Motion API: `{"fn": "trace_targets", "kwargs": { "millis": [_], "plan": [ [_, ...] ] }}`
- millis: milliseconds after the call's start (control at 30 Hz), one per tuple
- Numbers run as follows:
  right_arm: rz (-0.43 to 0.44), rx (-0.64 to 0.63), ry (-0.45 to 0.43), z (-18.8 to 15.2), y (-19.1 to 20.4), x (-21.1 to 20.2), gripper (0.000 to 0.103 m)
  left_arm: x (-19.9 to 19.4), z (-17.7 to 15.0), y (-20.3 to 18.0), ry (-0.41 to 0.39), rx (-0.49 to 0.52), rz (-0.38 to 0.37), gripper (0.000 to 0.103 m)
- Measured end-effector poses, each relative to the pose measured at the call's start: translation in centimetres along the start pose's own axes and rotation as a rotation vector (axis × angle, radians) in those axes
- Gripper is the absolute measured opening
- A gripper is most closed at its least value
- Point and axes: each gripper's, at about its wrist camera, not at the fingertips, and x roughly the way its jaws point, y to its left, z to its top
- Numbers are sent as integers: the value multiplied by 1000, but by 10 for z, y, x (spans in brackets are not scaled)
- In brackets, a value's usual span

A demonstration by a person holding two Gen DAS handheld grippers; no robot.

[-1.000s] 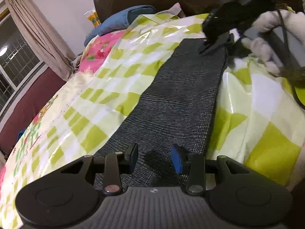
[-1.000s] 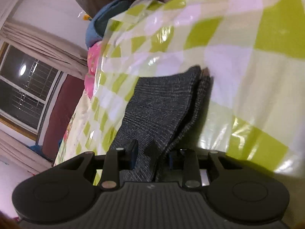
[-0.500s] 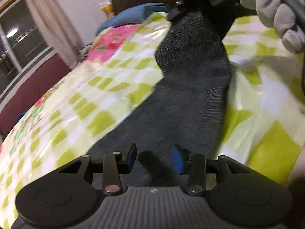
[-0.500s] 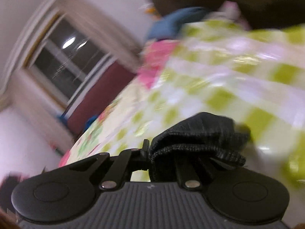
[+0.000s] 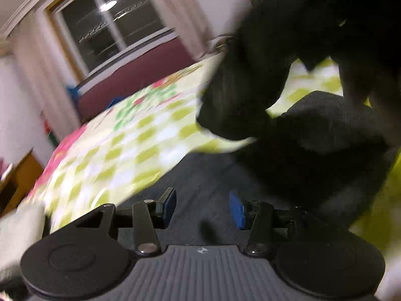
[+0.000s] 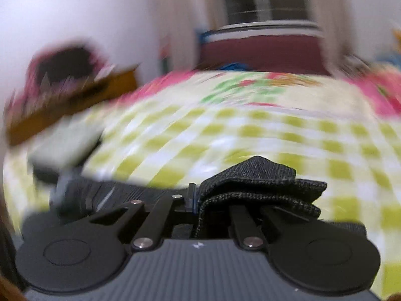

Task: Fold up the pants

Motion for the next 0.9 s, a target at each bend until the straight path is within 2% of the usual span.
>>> {"fn": "trace_targets", "kwargs": {
  "millis": [33, 100, 200, 300, 367, 467, 567, 667, 767, 800, 833, 900],
  "plan": [
    [1, -110, 26, -3, 24, 11, 7, -2, -9, 9, 3, -25, 4, 63],
    [29, -223, 72, -9, 56, 25, 7, -4, -29, 23, 31, -80, 20, 63],
    [-23, -381, 82, -17, 87, 36, 7, -8, -48, 38, 28, -168, 10, 65],
    [-26, -403, 135, -22, 92, 45, 8, -12, -50, 44, -4, -184, -2, 66],
    [-22, -339, 172, -23, 89, 49, 9, -14, -55, 48, -17, -198, -11, 66],
    [-9, -167, 201, -17, 76, 54, 10, -16, -60, 57, -29, -228, -33, 66],
    [5, 60, 223, -11, 56, 56, 11, -22, -64, 61, -44, -240, -48, 66],
    [43, 303, 237, -8, 32, 59, 17, -18, -65, 70, -57, -244, -58, 66],
    [56, 495, 219, -5, 14, 60, 21, -20, -72, 81, -65, -255, -58, 66],
    [47, 519, 206, -3, 13, 59, 17, -21, -73, 84, -66, -263, -56, 66],
    [29, 520, 197, 1, 15, 58, 8, -20, -74, 87, -67, -271, -52, 67],
    [-9, 395, 195, 16, 39, 60, 8, -21, -77, 93, -69, -287, -37, 67]
  ]
}}
